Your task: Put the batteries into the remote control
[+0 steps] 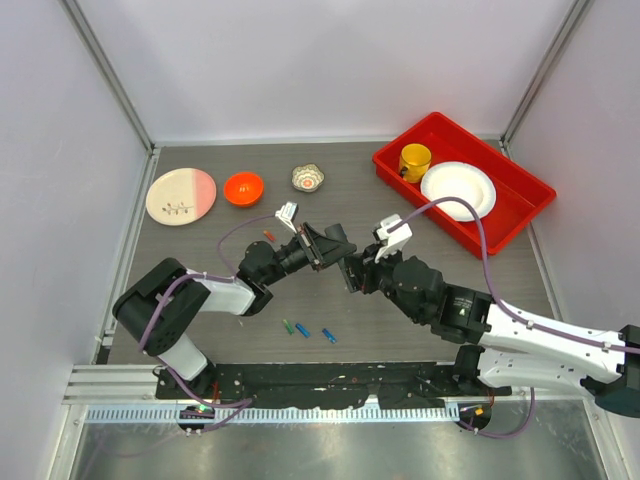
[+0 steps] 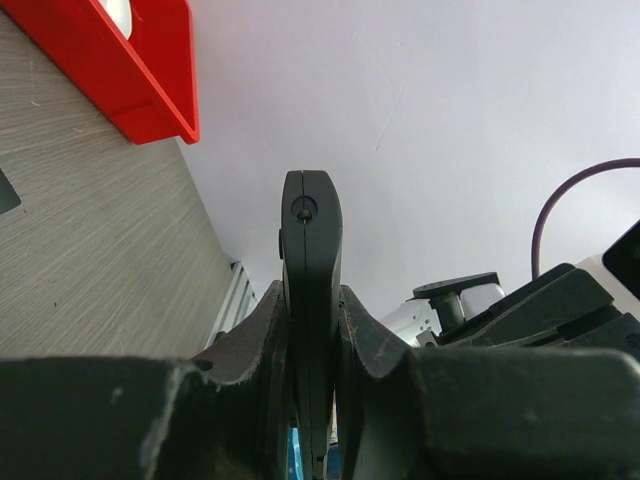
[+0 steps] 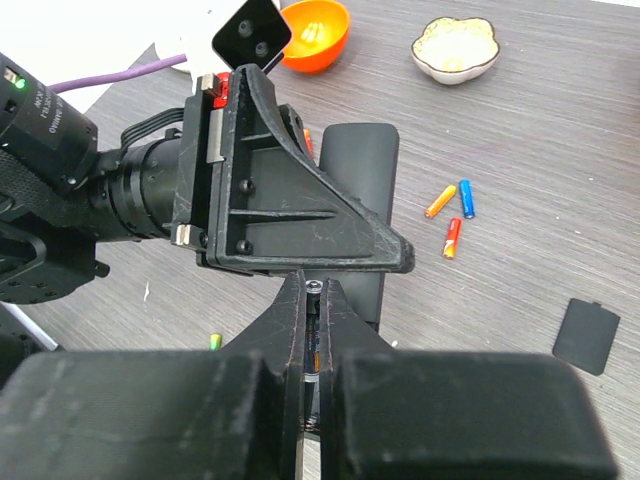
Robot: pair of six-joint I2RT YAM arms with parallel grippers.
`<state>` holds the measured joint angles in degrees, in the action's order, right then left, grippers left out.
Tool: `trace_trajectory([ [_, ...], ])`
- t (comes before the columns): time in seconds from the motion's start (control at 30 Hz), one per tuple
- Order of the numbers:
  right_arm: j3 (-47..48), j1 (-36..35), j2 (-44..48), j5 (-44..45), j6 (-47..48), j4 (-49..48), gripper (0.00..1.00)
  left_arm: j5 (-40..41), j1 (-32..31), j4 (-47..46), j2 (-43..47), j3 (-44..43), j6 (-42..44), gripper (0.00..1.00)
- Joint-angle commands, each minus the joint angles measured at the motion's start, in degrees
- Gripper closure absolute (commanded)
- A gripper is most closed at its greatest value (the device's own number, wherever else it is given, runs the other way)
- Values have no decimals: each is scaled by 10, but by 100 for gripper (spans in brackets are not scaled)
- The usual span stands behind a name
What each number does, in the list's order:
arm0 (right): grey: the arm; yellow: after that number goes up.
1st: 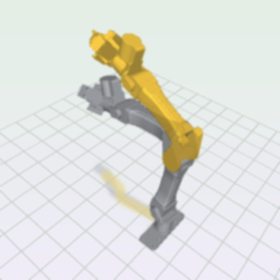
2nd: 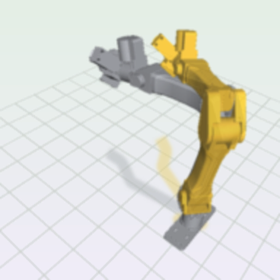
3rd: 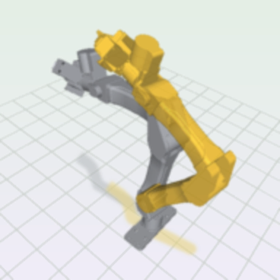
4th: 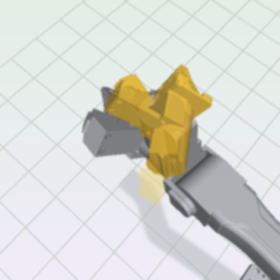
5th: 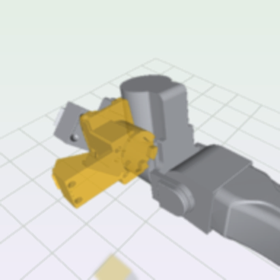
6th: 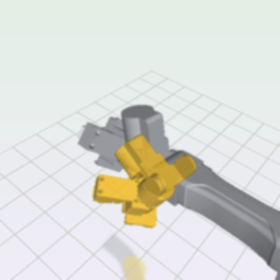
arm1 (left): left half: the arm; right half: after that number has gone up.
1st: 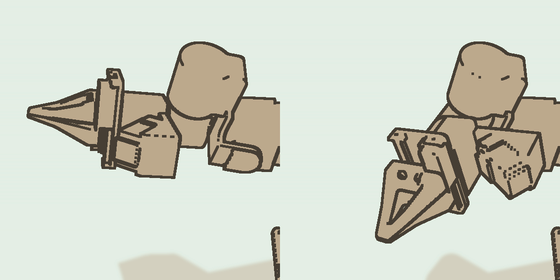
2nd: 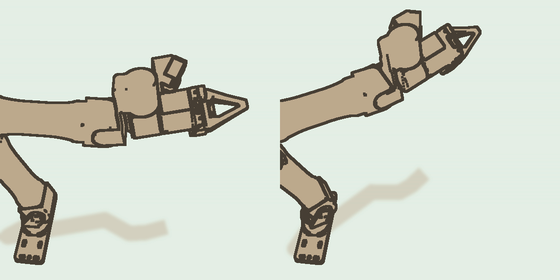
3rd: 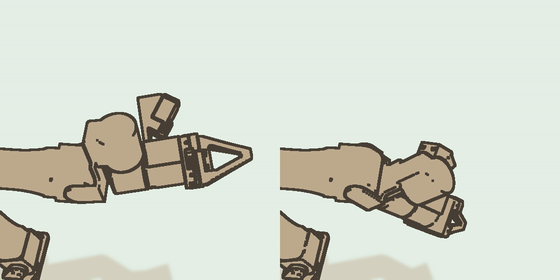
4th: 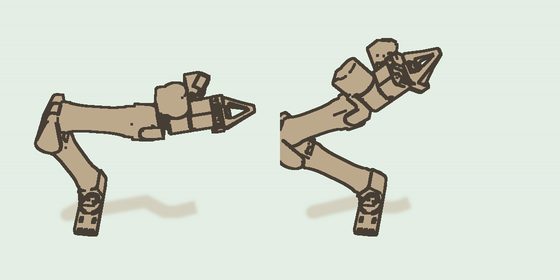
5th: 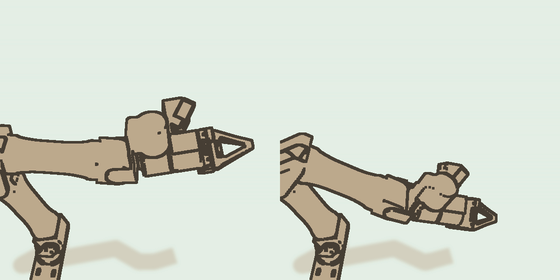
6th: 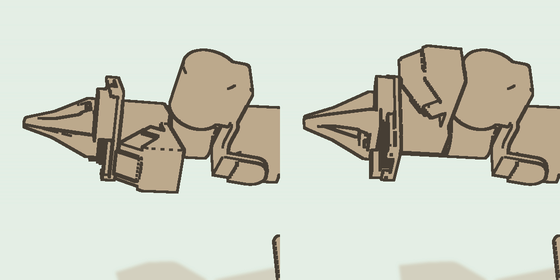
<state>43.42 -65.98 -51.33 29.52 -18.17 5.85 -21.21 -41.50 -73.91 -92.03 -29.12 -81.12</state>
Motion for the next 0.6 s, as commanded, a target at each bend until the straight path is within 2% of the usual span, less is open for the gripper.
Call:
trace_trajectory([
  [0.0,-6,-10,12,48,22,-45,99,-4,3,-148,23,-23,-13,100],
  [0.57,-34,-28,14,51,12,-37,99,-1,2,-148,17,-40,-32,100],
])
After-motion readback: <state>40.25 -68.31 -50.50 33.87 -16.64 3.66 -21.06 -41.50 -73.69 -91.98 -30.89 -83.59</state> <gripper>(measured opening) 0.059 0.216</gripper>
